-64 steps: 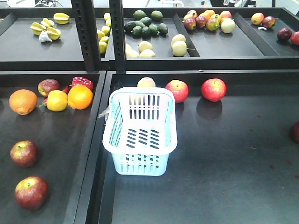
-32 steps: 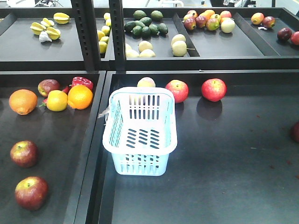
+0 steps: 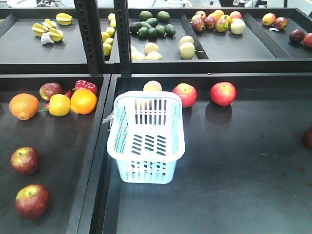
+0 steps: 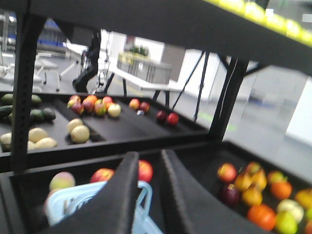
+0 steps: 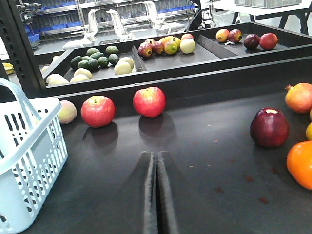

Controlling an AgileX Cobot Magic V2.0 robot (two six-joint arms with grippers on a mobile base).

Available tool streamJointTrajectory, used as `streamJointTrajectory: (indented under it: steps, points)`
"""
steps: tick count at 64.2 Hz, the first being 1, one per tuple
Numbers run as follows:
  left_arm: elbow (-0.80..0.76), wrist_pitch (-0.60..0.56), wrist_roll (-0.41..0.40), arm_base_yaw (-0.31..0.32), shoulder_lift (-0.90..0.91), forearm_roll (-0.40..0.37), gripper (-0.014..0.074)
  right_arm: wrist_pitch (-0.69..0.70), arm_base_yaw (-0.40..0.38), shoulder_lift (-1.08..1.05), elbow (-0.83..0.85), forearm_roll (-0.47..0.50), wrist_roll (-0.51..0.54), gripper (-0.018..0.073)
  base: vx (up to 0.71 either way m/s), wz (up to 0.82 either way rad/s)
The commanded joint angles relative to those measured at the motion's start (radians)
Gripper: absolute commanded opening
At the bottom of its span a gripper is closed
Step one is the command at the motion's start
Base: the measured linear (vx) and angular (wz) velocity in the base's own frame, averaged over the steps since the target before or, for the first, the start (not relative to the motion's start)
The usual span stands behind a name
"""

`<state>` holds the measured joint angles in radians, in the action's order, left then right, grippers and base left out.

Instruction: Pick three apples into basket with both arms

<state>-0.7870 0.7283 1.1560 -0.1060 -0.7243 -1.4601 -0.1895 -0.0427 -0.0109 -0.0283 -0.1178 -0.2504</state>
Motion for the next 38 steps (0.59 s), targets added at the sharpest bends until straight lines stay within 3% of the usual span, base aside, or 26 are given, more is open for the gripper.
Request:
streamJointTrajectory:
  steps: [1,8,14,21,38]
  points:
    - [-0.096,0.034,0.074,-0.002,-0.126,-0.014,0.0302,0.075,-0.005,-0.011,-0.015,-0.010,0.005,-0.0001,0.00,0.00]
    - [-0.191,0.102,0.129,-0.002,-0.270,0.007,0.0450,0.075,-0.005,-0.011,-0.015,-0.010,0.005,-0.0001,0.00,0.00]
    - [-0.293,0.172,0.133,-0.001,-0.406,0.036,0.0516,0.075,-0.005,-0.011,-0.015,-0.010,0.005,-0.0001,0.00,0.00]
    - [-0.410,0.227,0.140,0.023,-0.553,0.083,0.0524,0.075,-0.005,-0.011,-0.015,-0.010,0.005,-0.0001,0.00,0.00]
    - [-0.750,0.241,0.148,0.166,-0.893,0.316,0.0523,0.075,-0.005,-0.011,-0.015,-0.010,0.005,-0.0001,0.00,0.00]
